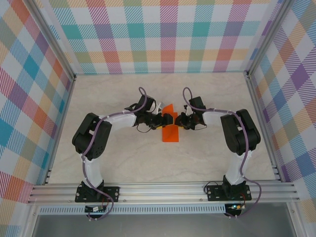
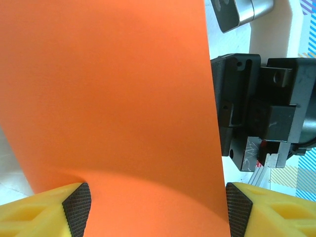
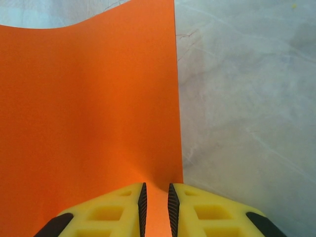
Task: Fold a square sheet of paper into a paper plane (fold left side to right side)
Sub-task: First fold in half a square sheet of paper at the center of the table.
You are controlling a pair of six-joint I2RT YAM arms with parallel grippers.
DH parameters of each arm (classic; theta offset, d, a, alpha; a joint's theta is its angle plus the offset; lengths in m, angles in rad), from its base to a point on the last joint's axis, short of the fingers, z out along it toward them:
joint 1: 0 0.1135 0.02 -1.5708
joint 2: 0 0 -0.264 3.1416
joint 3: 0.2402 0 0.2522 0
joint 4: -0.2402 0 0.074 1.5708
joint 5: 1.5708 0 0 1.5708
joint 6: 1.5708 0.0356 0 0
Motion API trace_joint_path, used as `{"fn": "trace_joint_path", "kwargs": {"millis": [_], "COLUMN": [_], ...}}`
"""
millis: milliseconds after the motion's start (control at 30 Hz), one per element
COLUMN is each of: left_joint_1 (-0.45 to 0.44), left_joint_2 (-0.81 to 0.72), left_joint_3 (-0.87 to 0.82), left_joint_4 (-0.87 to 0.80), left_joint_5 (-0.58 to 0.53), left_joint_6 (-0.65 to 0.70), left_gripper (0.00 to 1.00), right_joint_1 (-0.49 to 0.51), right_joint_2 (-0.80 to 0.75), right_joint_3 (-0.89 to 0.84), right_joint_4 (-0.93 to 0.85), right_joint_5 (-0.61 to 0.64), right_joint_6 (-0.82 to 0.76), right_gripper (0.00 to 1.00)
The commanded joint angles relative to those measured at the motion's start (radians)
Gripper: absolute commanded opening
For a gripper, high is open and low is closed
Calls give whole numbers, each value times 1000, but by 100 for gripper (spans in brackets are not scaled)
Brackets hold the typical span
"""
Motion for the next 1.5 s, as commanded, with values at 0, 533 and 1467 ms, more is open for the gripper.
{"fn": "trace_joint_path", "kwargs": {"millis": [0, 533, 1467], "left_joint_1": [-18, -18, -5], "left_joint_2": [23, 43, -133], "left_joint_3": [22, 34, 7], "left_joint_4": [35, 21, -123], "left_joint_5": [29, 21, -89], "left_joint_6": [-8, -4, 66], "left_gripper": [73, 70, 75], "right_joint_1": [3, -69, -43], "right_joint_2": [22, -192, -37], "right_joint_3": [-34, -23, 67], "right_joint_4": [-53, -66, -94], "right_joint_5": [17, -79, -118], "right_joint_6": [-7, 22, 72], "right_gripper": [23, 42, 8]}}
